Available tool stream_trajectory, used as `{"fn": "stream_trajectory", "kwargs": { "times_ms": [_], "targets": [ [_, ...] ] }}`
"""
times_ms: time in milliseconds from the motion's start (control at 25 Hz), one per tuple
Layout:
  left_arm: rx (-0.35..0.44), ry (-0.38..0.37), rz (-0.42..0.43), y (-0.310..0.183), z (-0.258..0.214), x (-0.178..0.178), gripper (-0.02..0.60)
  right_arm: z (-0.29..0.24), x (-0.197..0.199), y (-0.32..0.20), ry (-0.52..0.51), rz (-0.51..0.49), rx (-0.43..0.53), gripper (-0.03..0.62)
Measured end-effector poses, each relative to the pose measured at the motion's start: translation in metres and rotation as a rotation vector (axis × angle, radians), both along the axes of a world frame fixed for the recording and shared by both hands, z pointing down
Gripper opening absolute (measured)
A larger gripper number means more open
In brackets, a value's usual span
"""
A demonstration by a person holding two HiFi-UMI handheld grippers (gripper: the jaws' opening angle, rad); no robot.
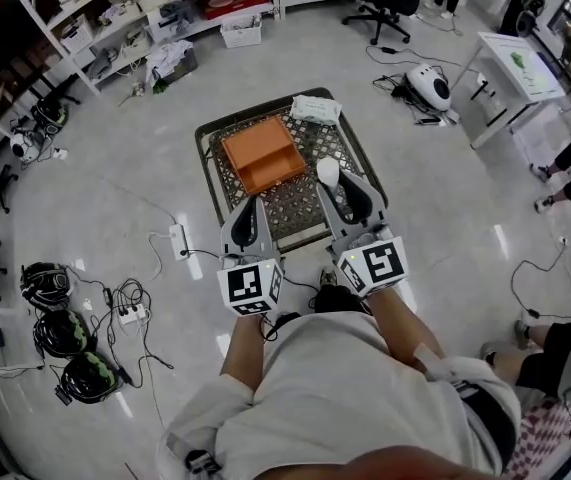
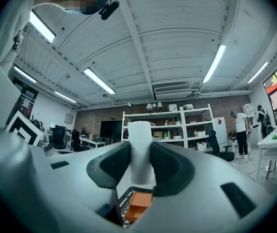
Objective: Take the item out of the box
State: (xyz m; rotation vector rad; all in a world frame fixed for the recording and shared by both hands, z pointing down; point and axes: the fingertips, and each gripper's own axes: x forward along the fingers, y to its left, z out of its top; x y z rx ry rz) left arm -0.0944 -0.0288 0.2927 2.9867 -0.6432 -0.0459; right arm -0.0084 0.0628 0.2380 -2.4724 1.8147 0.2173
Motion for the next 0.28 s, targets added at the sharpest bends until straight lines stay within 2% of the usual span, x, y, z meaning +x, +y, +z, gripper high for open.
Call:
{"fn": "stream_trajectory", "kwargs": {
  "times_ms": [280],
  "targets": [
    [0.003, 0.0, 0.005, -0.0007, 0.0048, -0.0041, 0.009, 0.0075, -0.0025, 0.0003, -0.006, 0.015, -0.009, 0.126]
  ]
}}
